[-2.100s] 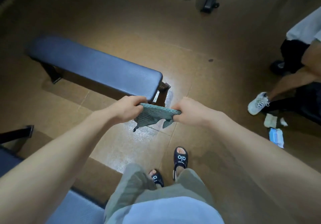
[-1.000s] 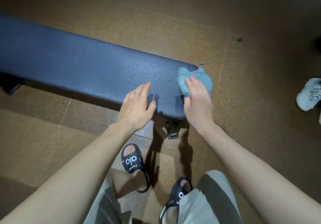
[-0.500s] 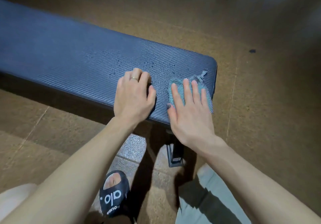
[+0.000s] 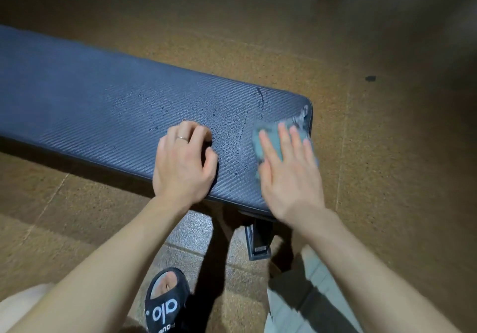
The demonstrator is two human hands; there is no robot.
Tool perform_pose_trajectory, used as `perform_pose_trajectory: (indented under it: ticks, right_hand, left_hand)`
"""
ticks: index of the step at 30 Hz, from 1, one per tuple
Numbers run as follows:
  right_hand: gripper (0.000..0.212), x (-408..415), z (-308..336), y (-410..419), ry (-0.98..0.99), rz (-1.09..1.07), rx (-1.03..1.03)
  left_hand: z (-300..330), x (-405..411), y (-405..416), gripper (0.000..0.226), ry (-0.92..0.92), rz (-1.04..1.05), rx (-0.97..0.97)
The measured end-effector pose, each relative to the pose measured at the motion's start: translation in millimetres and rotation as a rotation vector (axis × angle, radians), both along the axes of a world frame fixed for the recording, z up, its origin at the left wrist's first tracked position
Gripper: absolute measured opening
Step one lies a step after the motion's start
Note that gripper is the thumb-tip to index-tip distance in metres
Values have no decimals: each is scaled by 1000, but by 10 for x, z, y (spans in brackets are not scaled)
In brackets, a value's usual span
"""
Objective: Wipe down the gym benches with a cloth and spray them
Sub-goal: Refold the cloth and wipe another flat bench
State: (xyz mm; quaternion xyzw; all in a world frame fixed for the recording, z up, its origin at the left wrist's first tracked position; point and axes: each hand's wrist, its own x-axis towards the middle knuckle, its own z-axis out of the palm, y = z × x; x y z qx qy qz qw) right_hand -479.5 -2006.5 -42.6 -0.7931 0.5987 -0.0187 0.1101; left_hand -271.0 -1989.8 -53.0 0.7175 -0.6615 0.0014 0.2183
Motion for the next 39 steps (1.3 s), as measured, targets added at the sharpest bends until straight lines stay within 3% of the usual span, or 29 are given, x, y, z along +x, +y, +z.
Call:
perform_pose_trajectory:
  ticks: [3,5,12,18,20,27,31,35,38,39]
  right_hand:
    - [58,-6,-1,-860,-49,-93,-23]
    - [58,-3,-17,-1006,-76,-172,-5]
    - [60,17,-109,516,-421,-241,-20]
    - [58,-132,-89,-972,-455,-392,91]
    - [54,-130,-84,-1071,-476,-385,66]
    - [62,40,-103,561,-335,-235,-32]
    - [63,3,-57,-84,-95,-226,-7]
    - [62,278,46,-966,-1,-346,-37]
    - [63,844,9,-893,37,-288,-66]
    - [64,1099,16,-779,31,-224,-71]
  left_hand:
    - [3,14,-1,17,0,0,3]
    - [-1,2,-11,17,5,-3,3]
    - [23,-34,-2,19,8,16,4]
    - [22,-36,-16,19,-5,18,18]
    - [11,-35,-17,19,-8,17,12]
    - [9,-25,-21,19,-15,0,8]
    - [-10,5,-23,18,-16,-14,3]
    - [22,10,-37,17,5,-51,33]
    - [121,285,-35,20,71,-204,45]
    - [156,503,-59,22,16,-235,25]
